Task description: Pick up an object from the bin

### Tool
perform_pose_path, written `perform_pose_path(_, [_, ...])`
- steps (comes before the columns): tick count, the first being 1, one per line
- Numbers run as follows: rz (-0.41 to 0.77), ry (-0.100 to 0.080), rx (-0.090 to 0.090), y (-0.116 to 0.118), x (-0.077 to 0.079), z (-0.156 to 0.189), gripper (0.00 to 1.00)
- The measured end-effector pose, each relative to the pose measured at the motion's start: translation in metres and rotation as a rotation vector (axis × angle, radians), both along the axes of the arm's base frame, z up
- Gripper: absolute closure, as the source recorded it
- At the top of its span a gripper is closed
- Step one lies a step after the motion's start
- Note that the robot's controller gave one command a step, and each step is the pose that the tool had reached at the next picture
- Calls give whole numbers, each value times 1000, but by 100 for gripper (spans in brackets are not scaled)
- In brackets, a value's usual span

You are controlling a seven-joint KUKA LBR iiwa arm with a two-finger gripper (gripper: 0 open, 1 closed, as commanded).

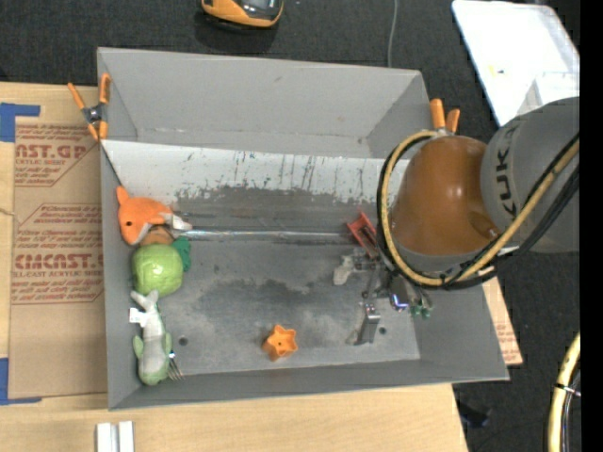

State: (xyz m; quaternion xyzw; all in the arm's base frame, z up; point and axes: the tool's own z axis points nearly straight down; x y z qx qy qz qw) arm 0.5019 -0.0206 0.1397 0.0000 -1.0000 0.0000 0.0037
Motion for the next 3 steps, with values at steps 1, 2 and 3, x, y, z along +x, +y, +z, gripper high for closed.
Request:
perform_pose_path(1, [1, -7, 0, 0, 2, 4, 0])
perform_pose_path(2, [-79, -9, 0, 28, -3, -53, 0])
perform_pose_path(3, [-172, -12, 2, 14, 5, -69, 0])
